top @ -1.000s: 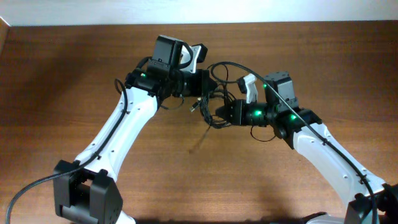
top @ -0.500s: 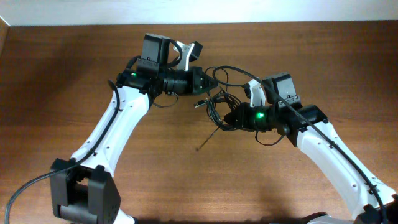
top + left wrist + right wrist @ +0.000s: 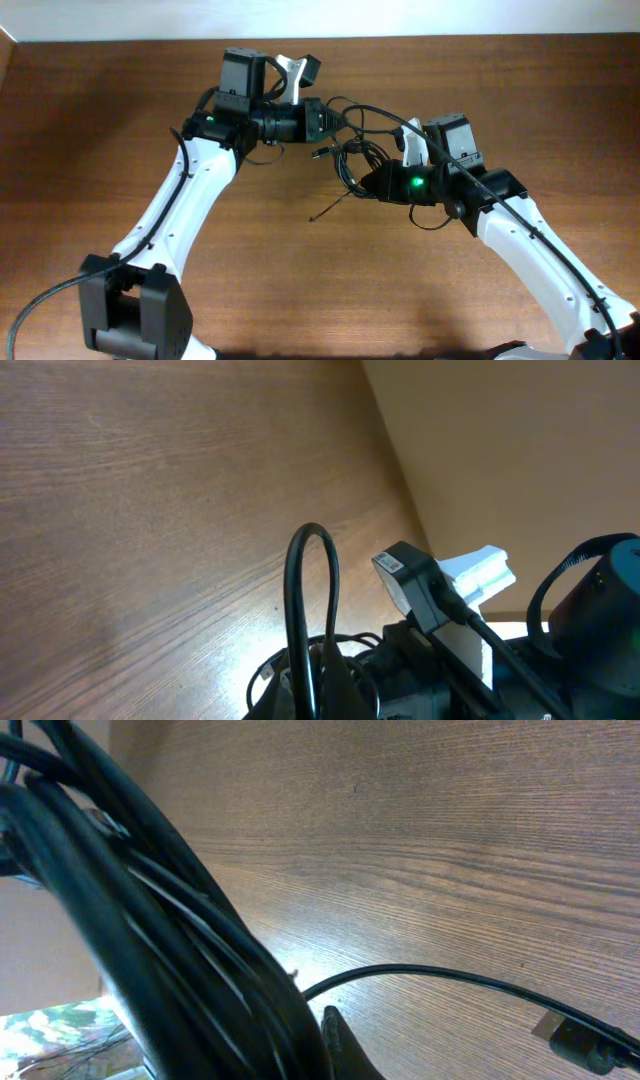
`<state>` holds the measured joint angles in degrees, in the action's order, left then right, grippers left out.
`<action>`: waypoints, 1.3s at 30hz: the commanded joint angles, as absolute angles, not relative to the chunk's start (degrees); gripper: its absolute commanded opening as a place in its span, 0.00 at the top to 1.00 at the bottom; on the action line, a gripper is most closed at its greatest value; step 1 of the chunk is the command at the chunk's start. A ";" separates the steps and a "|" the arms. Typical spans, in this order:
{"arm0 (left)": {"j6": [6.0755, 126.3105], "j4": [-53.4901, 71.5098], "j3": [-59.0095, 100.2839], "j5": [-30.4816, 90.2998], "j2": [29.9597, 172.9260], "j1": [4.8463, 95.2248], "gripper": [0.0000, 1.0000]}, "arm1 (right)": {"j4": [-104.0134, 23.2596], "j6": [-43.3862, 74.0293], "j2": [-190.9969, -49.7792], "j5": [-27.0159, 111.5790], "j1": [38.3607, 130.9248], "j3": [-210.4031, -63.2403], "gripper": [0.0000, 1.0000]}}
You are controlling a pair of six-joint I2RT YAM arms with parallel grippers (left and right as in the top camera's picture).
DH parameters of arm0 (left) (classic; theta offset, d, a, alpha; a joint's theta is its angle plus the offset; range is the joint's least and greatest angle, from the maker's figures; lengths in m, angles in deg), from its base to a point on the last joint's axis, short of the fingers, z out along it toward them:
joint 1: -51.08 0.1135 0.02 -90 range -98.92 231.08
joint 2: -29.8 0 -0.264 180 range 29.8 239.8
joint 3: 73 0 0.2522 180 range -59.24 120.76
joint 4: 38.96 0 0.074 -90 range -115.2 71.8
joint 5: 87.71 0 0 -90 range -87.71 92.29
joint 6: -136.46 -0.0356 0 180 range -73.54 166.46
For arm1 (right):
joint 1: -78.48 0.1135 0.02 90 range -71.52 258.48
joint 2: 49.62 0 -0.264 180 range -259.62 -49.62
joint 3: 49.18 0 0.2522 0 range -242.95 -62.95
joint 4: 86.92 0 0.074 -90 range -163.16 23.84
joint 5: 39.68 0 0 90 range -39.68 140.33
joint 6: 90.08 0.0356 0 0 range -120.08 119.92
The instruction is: Untangle cables
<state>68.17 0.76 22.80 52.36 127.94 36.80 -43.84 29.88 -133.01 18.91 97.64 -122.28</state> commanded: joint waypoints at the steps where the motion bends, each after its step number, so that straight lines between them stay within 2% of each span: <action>1: 68.30 -1.36 25.77 46.21 126.50 42.27 1.00 | -38.49 30.38 -134.08 24.09 94.95 -117.75 0.96; 11: 69.44 -0.47 25.77 44.38 126.50 47.97 1.00 | -23.82 27.58 -131.79 23.78 83.76 -117.75 0.96; 13: 70.68 -0.14 25.77 43.59 126.50 49.30 1.00 | -23.69 27.32 -129.25 22.21 83.25 -117.75 0.96; 21: 88.19 10.66 25.77 29.93 126.50 50.51 1.00 | -28.50 24.13 -110.89 21.09 83.32 -117.77 0.96; 30: 88.50 13.68 25.77 27.29 126.50 50.53 1.00 | -27.95 24.13 -100.40 26.97 83.32 -117.77 0.96; 39: 88.48 13.94 25.77 27.40 126.50 51.03 1.00 | -27.47 24.13 -98.43 30.05 83.32 -117.77 0.96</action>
<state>88.37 15.80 23.92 55.66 125.15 37.92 -31.21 24.52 -103.02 18.10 87.50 -118.14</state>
